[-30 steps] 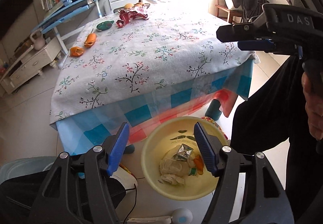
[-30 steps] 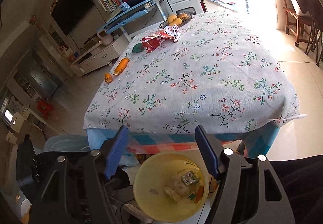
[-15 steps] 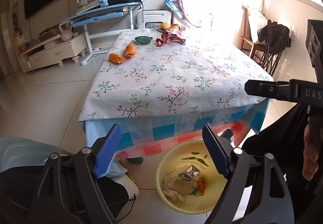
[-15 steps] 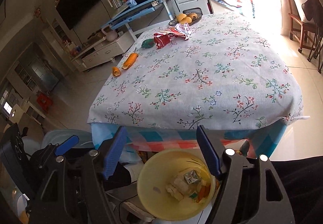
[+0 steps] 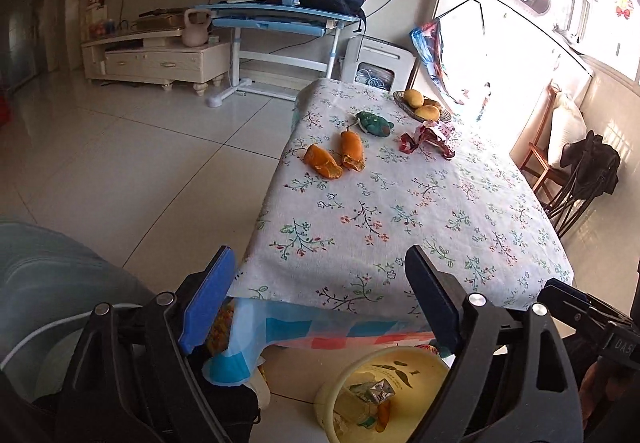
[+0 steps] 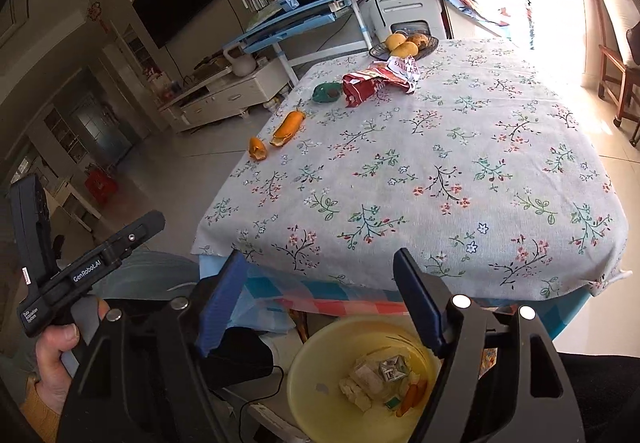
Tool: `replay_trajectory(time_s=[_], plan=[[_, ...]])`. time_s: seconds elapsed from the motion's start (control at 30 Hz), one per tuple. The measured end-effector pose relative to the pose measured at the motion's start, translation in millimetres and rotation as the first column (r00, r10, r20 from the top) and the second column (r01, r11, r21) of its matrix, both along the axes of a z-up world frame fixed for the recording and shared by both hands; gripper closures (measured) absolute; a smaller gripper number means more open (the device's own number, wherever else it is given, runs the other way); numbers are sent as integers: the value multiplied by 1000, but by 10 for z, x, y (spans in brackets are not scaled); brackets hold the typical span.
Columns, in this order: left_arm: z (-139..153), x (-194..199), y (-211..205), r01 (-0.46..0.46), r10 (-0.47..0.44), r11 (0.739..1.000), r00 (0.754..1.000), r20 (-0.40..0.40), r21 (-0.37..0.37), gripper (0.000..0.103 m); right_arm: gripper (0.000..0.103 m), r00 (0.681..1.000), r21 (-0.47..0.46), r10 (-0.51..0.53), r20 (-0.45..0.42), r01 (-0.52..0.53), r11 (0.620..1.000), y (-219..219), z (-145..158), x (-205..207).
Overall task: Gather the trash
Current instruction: 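Move both open tools back to the table toward the remaining trash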
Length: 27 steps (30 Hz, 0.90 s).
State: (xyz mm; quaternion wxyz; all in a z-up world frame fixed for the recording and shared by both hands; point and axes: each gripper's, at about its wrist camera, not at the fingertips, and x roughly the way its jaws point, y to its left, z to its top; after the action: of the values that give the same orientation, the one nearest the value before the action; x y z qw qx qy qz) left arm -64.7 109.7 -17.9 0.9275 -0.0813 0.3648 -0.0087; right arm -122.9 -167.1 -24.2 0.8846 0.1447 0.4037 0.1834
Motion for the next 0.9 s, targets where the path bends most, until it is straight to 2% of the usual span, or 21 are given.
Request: replay_trajectory(time_s=[0.23, 0.37, 0.5, 0.6, 0.73, 0.9], plan=[[-71, 626, 154, -46, 44, 999, 997, -65, -23, 20, 30, 998, 100, -18, -54, 24, 995, -108, 6, 500], [-208, 971, 202, -73, 66, 996, 990, -123, -47, 20, 30, 998, 107, -34, -50, 39, 994, -128, 27, 835], [-300, 1298, 123, -72, 65, 997, 987, -150, -42, 20, 30, 994, 187, -69, -87, 85, 979, -204, -22, 1260], [-373, 1529, 74, -80, 75, 997, 983, -169, -23, 20, 30, 984, 289, -107, -142, 145, 946, -272, -118, 1618], [-473, 1786, 90, -97, 92, 995, 977, -191, -13, 20, 30, 962, 421, -146, -232, 234, 876, -277, -349, 2015], [-563, 1994, 115, -102, 101, 995, 973, -209, 3, 20, 29, 940, 491, -188, -283, 310, 814, -219, -571, 2380]])
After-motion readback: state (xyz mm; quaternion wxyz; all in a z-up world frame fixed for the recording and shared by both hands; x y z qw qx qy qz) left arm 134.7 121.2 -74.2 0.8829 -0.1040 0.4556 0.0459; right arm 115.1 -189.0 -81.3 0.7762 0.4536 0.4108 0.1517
